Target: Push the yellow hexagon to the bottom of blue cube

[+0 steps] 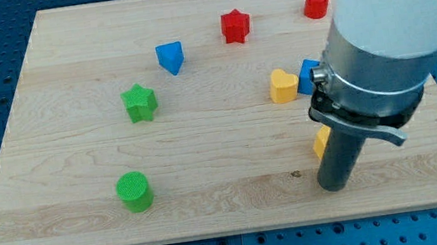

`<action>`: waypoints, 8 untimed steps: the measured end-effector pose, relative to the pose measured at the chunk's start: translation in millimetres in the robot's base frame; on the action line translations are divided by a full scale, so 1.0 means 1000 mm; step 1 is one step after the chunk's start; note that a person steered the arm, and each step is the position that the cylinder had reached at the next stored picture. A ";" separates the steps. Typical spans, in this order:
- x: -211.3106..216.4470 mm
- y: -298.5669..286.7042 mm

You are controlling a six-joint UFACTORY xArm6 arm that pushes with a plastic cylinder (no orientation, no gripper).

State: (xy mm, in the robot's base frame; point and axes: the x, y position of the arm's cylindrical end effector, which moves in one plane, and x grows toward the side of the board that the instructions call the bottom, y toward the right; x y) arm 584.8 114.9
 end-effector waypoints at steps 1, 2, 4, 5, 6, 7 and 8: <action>-0.010 0.013; -0.028 0.018; -0.049 0.021; -0.063 0.021; -0.076 0.021; -0.077 0.020; -0.078 0.019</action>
State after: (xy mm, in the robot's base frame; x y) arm 507.0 133.6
